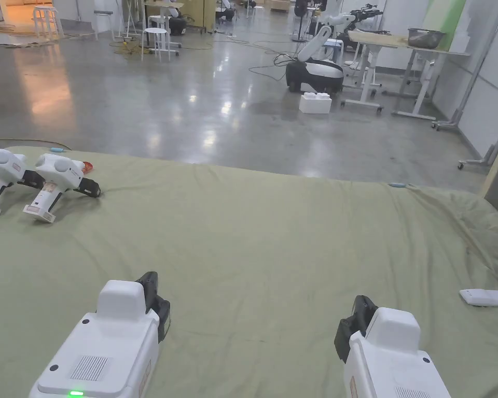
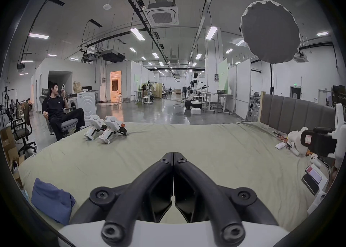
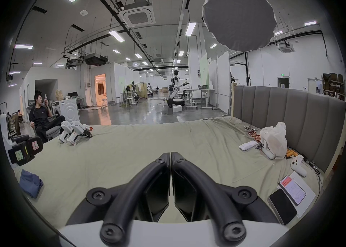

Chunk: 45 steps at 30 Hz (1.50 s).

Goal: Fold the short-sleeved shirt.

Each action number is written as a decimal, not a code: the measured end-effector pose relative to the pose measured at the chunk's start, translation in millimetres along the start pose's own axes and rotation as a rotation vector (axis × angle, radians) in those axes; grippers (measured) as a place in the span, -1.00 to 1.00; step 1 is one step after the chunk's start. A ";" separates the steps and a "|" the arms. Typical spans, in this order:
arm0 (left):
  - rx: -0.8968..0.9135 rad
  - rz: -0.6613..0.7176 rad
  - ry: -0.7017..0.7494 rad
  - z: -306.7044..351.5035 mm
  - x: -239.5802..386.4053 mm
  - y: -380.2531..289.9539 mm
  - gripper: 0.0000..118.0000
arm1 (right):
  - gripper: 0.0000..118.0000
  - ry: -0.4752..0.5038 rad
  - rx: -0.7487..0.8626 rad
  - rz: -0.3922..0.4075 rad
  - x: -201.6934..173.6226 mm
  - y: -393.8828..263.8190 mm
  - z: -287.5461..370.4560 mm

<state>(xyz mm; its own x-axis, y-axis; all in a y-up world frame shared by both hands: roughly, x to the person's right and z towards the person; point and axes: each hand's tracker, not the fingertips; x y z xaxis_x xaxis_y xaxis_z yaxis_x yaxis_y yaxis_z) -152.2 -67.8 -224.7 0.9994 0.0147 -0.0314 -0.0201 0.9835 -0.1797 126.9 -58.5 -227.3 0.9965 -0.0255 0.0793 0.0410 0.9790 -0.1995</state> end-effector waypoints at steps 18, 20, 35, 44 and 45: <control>0.007 -0.059 0.014 5.3 11.5 2.8 -0.41 | 0.08 0.011 -0.018 0.013 -6.8 -4.1 1.1; 0.006 -0.043 0.028 5.7 11.3 3.0 0.23 | 0.50 0.002 -0.014 0.013 -6.7 -4.4 1.5; 0.056 0.011 0.070 13.1 -5.3 6.0 0.96 | 0.83 -0.029 0.040 -0.027 1.3 2.9 3.3; 0.110 0.004 0.093 15.2 -11.4 4.4 0.99 | 0.87 -0.053 0.011 -0.108 -0.2 6.6 0.2; 0.106 0.001 0.099 14.7 -11.9 4.4 0.99 | 0.87 -0.060 -0.002 -0.112 -0.9 6.5 -1.1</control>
<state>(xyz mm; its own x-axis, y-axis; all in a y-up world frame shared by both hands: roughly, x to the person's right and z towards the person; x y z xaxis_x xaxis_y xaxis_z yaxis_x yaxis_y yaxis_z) -163.8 -61.0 -210.7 0.9916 0.0031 -0.1290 -0.0129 0.9971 -0.0747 126.4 -52.3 -229.7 0.9795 -0.1227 0.1598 0.1522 0.9703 -0.1878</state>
